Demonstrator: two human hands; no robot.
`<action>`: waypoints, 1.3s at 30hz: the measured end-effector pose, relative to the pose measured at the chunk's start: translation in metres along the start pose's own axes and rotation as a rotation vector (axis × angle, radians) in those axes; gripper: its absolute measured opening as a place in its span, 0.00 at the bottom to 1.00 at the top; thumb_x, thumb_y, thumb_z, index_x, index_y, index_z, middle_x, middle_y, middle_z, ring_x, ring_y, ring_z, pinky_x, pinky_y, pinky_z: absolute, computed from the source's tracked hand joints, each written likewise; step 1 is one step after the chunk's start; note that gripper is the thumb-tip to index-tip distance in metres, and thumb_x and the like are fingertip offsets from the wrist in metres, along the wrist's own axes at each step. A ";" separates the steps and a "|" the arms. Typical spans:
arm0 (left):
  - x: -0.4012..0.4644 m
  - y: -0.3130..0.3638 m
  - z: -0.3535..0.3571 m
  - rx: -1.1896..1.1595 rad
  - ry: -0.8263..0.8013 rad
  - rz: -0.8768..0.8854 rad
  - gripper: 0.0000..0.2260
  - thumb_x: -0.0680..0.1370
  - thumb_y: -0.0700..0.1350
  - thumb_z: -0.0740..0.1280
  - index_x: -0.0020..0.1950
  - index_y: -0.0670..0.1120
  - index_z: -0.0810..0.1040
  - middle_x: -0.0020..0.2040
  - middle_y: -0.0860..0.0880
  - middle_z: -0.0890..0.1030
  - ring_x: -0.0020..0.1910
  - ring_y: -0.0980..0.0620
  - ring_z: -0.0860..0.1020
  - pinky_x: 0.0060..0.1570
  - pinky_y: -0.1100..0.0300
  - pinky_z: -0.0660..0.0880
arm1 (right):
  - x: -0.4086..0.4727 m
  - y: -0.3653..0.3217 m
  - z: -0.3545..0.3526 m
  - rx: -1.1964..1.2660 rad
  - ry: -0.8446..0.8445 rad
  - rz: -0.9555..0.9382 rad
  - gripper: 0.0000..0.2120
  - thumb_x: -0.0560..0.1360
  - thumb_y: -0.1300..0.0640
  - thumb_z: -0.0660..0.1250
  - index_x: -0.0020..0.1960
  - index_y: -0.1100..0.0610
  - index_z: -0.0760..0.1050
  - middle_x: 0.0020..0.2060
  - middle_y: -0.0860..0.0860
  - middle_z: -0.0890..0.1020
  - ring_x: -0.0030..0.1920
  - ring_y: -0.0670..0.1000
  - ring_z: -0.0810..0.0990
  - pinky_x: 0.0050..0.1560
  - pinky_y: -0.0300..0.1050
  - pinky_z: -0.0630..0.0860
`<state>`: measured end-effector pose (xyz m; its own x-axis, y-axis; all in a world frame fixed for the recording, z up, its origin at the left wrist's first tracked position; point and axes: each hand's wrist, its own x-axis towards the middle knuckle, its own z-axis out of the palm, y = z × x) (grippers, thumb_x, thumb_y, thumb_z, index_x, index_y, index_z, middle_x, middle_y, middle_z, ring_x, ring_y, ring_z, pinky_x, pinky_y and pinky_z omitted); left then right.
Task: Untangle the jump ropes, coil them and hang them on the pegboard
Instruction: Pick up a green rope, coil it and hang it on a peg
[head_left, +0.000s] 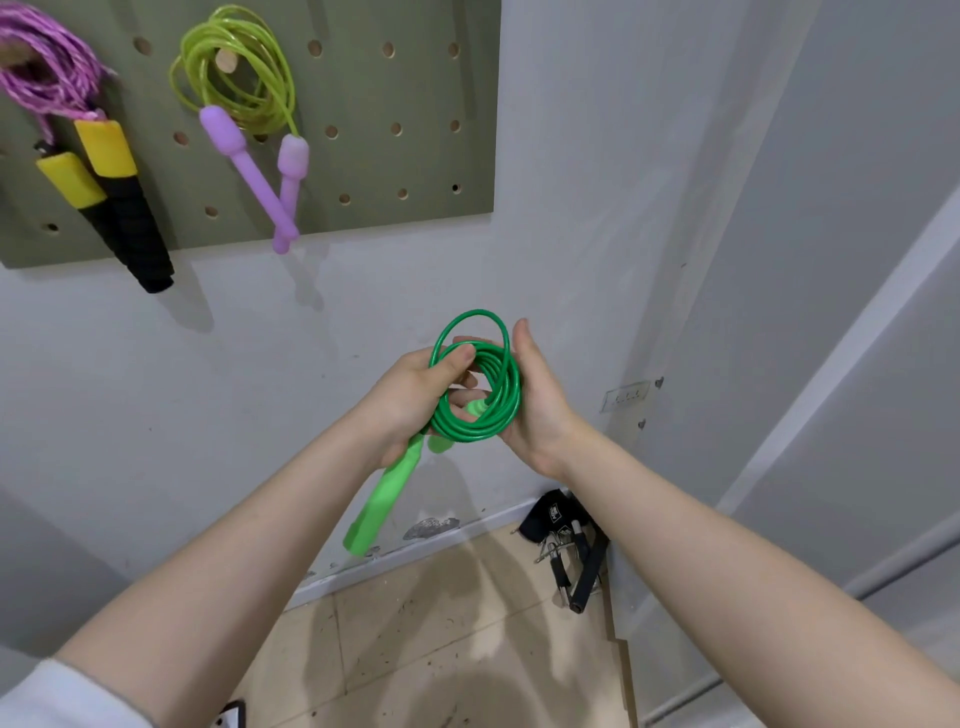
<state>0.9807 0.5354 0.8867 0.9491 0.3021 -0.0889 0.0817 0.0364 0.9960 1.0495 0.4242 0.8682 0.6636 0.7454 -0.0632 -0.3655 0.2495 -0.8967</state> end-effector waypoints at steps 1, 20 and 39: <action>0.000 -0.001 0.002 0.006 0.015 -0.006 0.09 0.80 0.48 0.60 0.47 0.47 0.78 0.37 0.49 0.74 0.28 0.59 0.78 0.27 0.65 0.74 | 0.002 0.003 0.003 -0.044 0.027 -0.002 0.26 0.78 0.38 0.48 0.50 0.55 0.76 0.35 0.51 0.78 0.32 0.47 0.77 0.37 0.41 0.75; 0.020 0.018 0.004 0.232 0.138 0.165 0.11 0.80 0.45 0.61 0.46 0.38 0.74 0.28 0.48 0.68 0.20 0.58 0.71 0.27 0.61 0.69 | 0.016 -0.013 -0.013 -0.142 -0.023 0.064 0.38 0.78 0.36 0.36 0.49 0.62 0.74 0.26 0.53 0.76 0.22 0.51 0.70 0.25 0.38 0.66; 0.079 0.078 -0.018 0.557 0.307 0.354 0.10 0.75 0.52 0.66 0.41 0.46 0.75 0.30 0.51 0.76 0.29 0.50 0.80 0.31 0.61 0.71 | 0.070 -0.097 -0.004 -0.672 -0.098 -0.191 0.12 0.77 0.59 0.65 0.59 0.55 0.72 0.45 0.54 0.79 0.42 0.52 0.80 0.50 0.45 0.77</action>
<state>1.0569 0.5794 0.9575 0.8257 0.4627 0.3226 0.0056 -0.5786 0.8156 1.1343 0.4500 0.9491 0.6023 0.7869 0.1338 0.2551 -0.0309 -0.9664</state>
